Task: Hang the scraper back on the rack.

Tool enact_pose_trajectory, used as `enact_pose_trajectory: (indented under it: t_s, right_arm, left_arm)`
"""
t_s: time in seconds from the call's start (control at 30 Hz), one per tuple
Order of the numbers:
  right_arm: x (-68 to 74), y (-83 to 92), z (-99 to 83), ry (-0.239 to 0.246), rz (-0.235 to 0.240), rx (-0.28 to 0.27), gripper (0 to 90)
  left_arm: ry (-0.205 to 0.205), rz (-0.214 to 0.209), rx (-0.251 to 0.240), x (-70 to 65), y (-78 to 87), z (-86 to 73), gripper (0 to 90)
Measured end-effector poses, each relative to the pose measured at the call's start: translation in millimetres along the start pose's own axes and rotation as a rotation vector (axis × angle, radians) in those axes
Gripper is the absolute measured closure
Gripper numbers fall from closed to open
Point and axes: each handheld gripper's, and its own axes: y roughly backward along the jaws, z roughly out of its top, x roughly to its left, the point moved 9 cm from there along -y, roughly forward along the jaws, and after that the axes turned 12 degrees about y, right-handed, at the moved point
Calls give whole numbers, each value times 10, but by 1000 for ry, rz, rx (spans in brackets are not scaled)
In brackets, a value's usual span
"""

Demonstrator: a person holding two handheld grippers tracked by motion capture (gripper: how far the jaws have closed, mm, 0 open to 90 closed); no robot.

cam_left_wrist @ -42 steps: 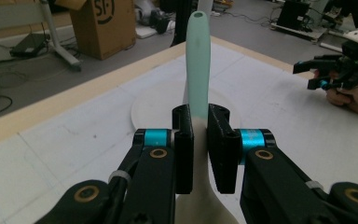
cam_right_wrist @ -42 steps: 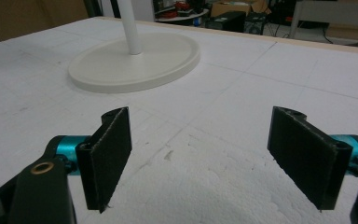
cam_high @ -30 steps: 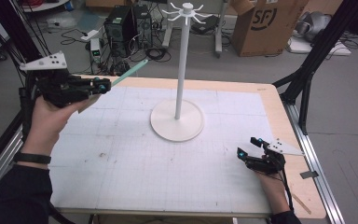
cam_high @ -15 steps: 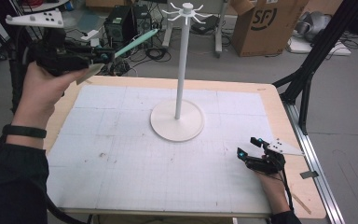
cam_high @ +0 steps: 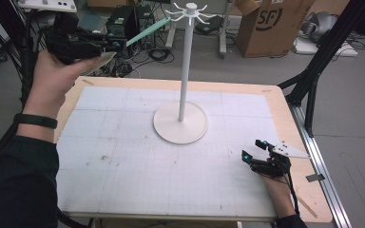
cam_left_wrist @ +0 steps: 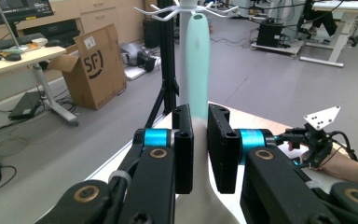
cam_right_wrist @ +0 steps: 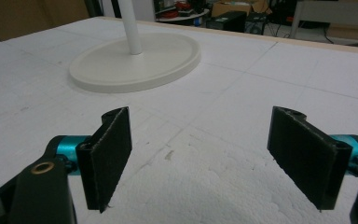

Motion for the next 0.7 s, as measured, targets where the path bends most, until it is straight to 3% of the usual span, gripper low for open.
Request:
enact_pose_trajectory:
  t_s: [0.7]
  right_arm:
    - [3,0,0,-3,1,0,209]
  left_arm:
    - [-25,21,19,-8,-123,-7,811]
